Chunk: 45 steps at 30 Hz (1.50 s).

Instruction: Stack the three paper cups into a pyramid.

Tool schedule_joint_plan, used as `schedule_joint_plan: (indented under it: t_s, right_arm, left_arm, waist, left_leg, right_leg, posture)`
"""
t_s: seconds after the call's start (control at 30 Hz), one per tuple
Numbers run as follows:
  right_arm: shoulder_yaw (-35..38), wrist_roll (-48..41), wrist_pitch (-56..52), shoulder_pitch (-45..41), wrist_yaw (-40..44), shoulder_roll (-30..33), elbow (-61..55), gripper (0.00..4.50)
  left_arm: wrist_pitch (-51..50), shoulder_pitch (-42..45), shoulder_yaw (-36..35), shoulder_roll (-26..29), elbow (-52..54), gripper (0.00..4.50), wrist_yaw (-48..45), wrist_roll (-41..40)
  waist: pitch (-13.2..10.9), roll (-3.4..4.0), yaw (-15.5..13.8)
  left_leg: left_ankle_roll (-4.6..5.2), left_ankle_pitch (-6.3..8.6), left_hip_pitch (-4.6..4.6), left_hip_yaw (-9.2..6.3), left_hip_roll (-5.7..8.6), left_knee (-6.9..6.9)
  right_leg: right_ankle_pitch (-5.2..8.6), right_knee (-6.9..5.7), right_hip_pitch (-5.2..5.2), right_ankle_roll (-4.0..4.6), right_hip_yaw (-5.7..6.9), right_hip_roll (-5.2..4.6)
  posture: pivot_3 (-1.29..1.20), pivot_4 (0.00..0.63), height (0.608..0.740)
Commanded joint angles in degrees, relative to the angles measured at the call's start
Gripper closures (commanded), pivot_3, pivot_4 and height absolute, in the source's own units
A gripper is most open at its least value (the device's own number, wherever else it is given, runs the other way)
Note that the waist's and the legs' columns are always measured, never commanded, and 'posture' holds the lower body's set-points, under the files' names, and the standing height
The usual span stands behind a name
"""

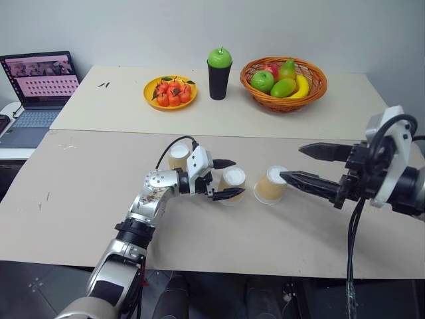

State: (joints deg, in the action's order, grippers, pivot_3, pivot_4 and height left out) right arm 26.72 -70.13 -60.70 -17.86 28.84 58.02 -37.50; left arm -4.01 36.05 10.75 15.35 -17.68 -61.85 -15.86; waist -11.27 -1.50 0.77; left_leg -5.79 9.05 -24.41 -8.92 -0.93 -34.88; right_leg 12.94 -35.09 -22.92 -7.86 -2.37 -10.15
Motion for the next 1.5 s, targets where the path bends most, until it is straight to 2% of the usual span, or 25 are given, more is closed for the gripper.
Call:
schedule_joint_plan:
  t_s: [0.03, 0.47, 0.8, 0.97, 1.1, 1.23, 1.37, 1.5]
  right_arm:
    - [-0.3, 0.2, 2.3, -1.5, 1.1, 1.1, 0.4, 0.00]
    - [-2.9, 2.4, 4.0, -3.5, 2.8, 1.2, 2.2, 0.00]
    - [-5.0, 4.3, 5.1, -4.8, 4.6, 0.8, 3.6, 0.00]
    - [-7.3, 5.7, 6.2, -6.9, 6.5, 0.1, 5.2, 0.00]
    - [-6.2, 8.2, 6.7, -4.9, 11.8, 2.9, 6.8, 0.00]
    - [-5.3, 10.8, 8.1, -2.5, 18.5, 6.0, 9.2, 0.00]
    - [-6.0, 13.2, 9.4, -1.7, 23.3, 7.8, 11.2, 0.00]
    - [-9.9, 15.5, 10.7, -5.3, 26.2, 7.5, 13.7, 0.00]
  left_arm:
    - [-1.2, 0.7, -1.7, -0.4, 4.5, 0.05, 1.2, -1.8]
    - [-4.1, 0.8, -3.3, 0.1, 8.8, 0.05, 3.7, -3.0]
    - [-7.2, 0.2, -11.1, 4.3, 13.8, 0.05, 10.3, -5.0]
    - [-11.7, -0.4, -16.9, 4.1, 22.6, 0.05, 22.9, -5.2]
    - [-19.1, 0.0, -20.5, 5.3, 29.7, 0.05, 31.0, -6.4]
    - [-26.0, -4.1, -23.6, 9.1, 36.3, 0.05, 33.3, -8.3]
    - [-28.1, -9.9, -25.6, 11.9, 40.0, 0.05, 34.2, -8.3]
    - [-24.7, -24.4, -25.4, 11.1, 42.7, 0.05, 33.3, -7.1]
  waist:
    - [0.0, 0.00, 0.0]
    - [0.0, 0.00, 0.0]
    - [0.0, 0.00, 0.1]
    - [0.0, 0.00, 0.1]
    - [0.0, 0.00, 0.0]
    - [0.0, 0.00, 0.1]
    - [0.0, 0.00, 0.5]
    - [0.0, 0.04, 0.7]
  left_leg:
    - [0.00, 0.00, 0.00, 0.00, 0.00, 0.00]
    - [0.00, 0.00, -0.01, 0.00, 0.00, 0.01]
    - [0.00, 0.00, -0.01, 0.00, 0.00, 0.02]
    - [0.00, 0.00, -0.01, -0.01, 0.00, 0.01]
    - [-0.01, -0.01, -0.02, -0.02, 0.00, 0.00]
    - [-0.01, -0.01, -0.01, -0.01, 0.01, 0.02]
    - [-0.01, 0.00, 0.06, 0.00, 0.00, 0.03]
    - [-0.01, 0.00, 0.07, 0.03, 0.00, 0.02]
  right_leg:
    - [0.00, 0.00, 0.00, 0.00, 0.00, 0.00]
    - [0.00, 0.03, 0.00, -0.01, 0.00, 0.00]
    - [0.00, 0.02, -0.02, -0.02, 0.00, 0.00]
    - [-0.01, 0.02, -0.01, -0.03, 0.00, 0.00]
    - [-0.01, 0.03, 0.00, -0.04, 0.00, 0.00]
    - [-0.01, 0.03, 0.00, -0.05, -0.01, 0.00]
    - [-0.01, -0.01, 0.00, -0.03, -0.02, 0.00]
    - [-0.01, 0.07, 0.07, -0.03, -0.04, 0.00]
  posture:
    - [0.00, 0.150, 0.739]
    - [0.00, 0.150, 0.739]
    - [0.00, 0.150, 0.739]
    - [0.00, 0.150, 0.739]
    - [0.00, 0.150, 0.739]
    - [0.00, 0.150, 0.739]
    - [0.00, 0.150, 0.739]
    - [0.00, 0.150, 0.739]
